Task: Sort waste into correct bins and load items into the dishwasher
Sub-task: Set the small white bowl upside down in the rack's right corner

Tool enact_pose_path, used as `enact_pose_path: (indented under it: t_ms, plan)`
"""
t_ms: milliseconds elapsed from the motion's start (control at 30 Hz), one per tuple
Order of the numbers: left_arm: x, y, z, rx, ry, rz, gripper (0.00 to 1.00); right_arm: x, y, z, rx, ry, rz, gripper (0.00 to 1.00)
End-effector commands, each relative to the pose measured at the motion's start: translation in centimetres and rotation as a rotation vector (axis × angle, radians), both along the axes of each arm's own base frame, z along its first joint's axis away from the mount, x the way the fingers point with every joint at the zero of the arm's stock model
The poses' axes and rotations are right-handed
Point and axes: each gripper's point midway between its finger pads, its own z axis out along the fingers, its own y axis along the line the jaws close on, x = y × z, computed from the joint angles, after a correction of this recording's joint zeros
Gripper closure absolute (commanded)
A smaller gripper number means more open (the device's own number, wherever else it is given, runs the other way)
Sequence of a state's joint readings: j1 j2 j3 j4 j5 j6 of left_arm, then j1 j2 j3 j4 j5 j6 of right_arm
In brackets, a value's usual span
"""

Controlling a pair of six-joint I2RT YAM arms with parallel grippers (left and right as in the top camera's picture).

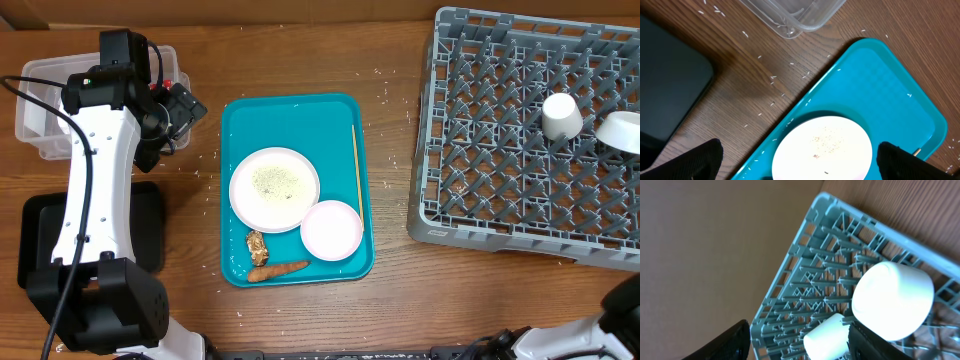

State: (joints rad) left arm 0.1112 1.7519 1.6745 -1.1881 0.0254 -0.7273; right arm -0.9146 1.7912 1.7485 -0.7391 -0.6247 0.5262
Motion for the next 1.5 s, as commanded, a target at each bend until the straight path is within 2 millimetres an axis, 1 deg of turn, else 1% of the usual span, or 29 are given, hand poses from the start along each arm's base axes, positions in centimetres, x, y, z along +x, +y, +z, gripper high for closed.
enact_pose_path:
  t_ms: [0, 167, 200, 267, 300, 333, 367, 433, 467, 567, 667, 833, 900, 967, 1233, 1400, 1467]
  plan:
    - [-0.2, -0.2, 0.5, 0.006, -0.012, 0.001, 0.00, -1.0, 0.1, 2.4, -0.076, 0.006, -0.043, 0.36]
    - [-0.2, -0.2, 0.5, 0.006, -0.012, 0.000, 0.00, -1.1, 2.8, 4.6, -0.104, -0.006, -0.015, 0.36]
    - [-0.2, -0.2, 0.5, 0.006, -0.012, 0.001, 0.00, -1.1, 3.1, 4.8, -0.111, 0.000, -0.018, 0.36]
    - [-0.2, -0.2, 0.5, 0.006, -0.013, 0.000, 0.00, -1.0, 3.3, 4.5, -0.137, 0.040, -0.047, 0.36]
    - [-0.2, -0.2, 0.5, 0.006, -0.012, 0.001, 0.00, -0.9, 3.2, 4.1, -0.158, 0.070, -0.071, 0.39]
    - [-0.2, -0.2, 0.5, 0.006, -0.013, 0.001, 0.00, -0.6, 3.0, 3.4, -0.181, 0.107, -0.098, 0.43]
    - [-0.2, -0.2, 0.5, 0.006, -0.013, 0.000, 0.00, -0.4, 2.8, 2.8, -0.201, 0.140, -0.120, 0.52]
    - [-0.2, -0.2, 0.5, 0.006, -0.013, 0.000, 0.00, 0.3, 2.5, 1.1, -0.241, 0.219, -0.165, 0.64]
    - [-0.2, -0.2, 0.5, 0.006, -0.013, 0.001, 0.00, 1.3, 2.3, -0.6, -0.271, 0.281, -0.186, 0.70]
    - [-0.2, -0.2, 0.5, 0.006, -0.012, 0.000, 0.00, 2.8, 2.0, -3.9, -0.301, 0.372, -0.195, 0.74]
    - [-0.2, -0.2, 0.5, 0.006, -0.012, 0.000, 0.00, 3.8, 1.8, -7.2, -0.312, 0.450, -0.182, 0.75]
    - [-0.2, -0.2, 0.5, 0.006, -0.012, 0.000, 0.00, 4.3, 1.4, -11.2, -0.286, 0.525, -0.167, 0.77]
    - [-0.2, -0.2, 0.5, 0.006, -0.013, 0.000, 0.00, 3.9, 1.1, -12.1, -0.284, 0.556, -0.175, 0.78]
    - [-0.2, -0.2, 0.5, 0.006, -0.013, 0.001, 0.00, 3.4, 0.9, -12.7, -0.284, 0.587, -0.185, 0.78]
    - [-0.2, -0.2, 0.5, 0.006, -0.012, 0.001, 0.00, 2.4, 1.6, -13.3, -0.258, 0.636, -0.170, 0.78]
    - [-0.2, -0.2, 0.5, 0.006, -0.013, 0.001, 0.00, 2.5, 1.6, -13.3, -0.258, 0.635, -0.169, 0.79]
    - [-0.2, -0.2, 0.5, 0.006, -0.013, 0.000, 0.00, 2.9, 1.3, -13.0, -0.270, 0.614, -0.176, 0.78]
